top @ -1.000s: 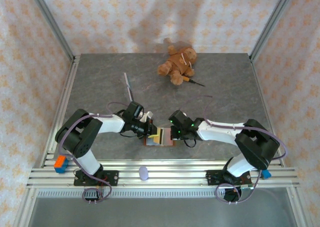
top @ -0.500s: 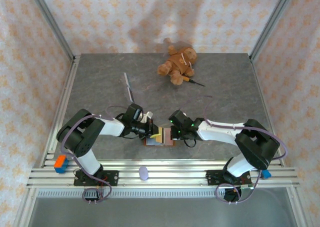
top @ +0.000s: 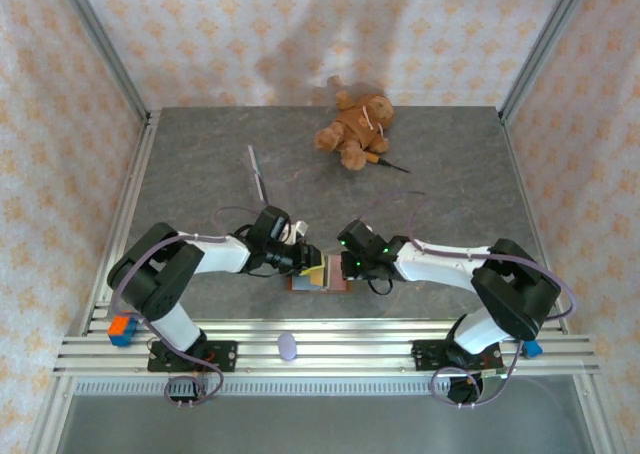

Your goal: Put the credit cards into the card holder

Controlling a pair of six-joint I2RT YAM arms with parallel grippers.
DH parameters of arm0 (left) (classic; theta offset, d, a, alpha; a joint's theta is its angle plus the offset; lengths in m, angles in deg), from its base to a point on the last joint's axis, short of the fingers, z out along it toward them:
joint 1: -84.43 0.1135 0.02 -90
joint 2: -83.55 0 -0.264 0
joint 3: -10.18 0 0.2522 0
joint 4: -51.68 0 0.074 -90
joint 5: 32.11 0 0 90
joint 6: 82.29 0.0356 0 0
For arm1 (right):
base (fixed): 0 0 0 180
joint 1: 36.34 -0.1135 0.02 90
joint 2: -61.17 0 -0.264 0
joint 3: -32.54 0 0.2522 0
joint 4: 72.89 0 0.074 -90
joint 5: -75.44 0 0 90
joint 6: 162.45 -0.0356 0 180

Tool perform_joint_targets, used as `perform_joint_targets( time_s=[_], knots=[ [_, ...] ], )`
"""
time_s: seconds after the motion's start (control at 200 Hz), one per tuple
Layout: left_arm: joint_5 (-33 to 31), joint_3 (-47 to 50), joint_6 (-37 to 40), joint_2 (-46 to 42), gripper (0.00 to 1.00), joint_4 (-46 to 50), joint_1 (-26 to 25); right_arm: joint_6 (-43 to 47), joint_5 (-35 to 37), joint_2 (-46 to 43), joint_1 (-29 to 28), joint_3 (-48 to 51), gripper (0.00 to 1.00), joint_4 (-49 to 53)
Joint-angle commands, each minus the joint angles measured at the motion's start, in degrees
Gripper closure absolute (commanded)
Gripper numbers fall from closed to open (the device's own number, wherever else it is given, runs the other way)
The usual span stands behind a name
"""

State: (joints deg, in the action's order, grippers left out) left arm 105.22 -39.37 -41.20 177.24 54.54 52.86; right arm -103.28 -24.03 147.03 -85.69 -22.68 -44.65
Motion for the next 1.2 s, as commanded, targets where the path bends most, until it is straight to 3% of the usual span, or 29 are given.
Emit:
perform_joint_targets(
  time_s=[0.0, 0.381, 0.481, 0.711, 0.771, 0.811, 1.006, 1.107, 1.197],
  knots=[
    [-7.17, -3.03, 7.13, -2.59, 0.67, 16.12, -0.14, 0.86, 1.42, -1.98, -0.22, 0.38, 0.80, 1.00],
    [-12.35, -6.77, 11.29, -5.69, 0.64, 25.99, 0.01, 1.94, 4.02, -4.09, -0.95, -1.07, 0.65, 3.25],
    [-13.22, -7.68, 12.32, -6.94, 0.64, 28.01, 0.18, 2.79, 10.21, -4.69, -4.00, -4.23, 0.49, 7.44],
    [-13.36, -9.93, 14.93, -9.04, 0.64, 33.32, 1.72, 1.10, 11.18, -5.22, -5.94, -5.73, 0.23, 5.74],
    [-14.11, -9.11, 15.15, -10.79, 0.64, 34.14, 2.74, -0.95, 12.28, -5.13, -7.38, -5.73, 0.13, 4.50],
    [-14.77, -8.29, 15.42, -11.93, 0.64, 34.82, 3.75, -2.51, 13.05, -4.40, -8.52, -5.93, 0.00, 3.52],
    [-14.20, -4.19, 16.26, -11.95, 0.74, 33.55, 6.41, -6.08, 16.24, 2.80, -11.75, -10.68, 0.01, 3.20],
    [-12.01, -3.06, 15.84, -10.24, 0.76, 30.21, 6.35, -5.49, 15.41, 7.03, -12.34, -14.03, 0.01, 3.74],
    [-11.86, -2.73, 16.38, -9.45, 0.76, 29.39, 6.35, -4.98, 18.93, 8.90, -14.15, -15.25, 0.01, 3.71]
  ],
)
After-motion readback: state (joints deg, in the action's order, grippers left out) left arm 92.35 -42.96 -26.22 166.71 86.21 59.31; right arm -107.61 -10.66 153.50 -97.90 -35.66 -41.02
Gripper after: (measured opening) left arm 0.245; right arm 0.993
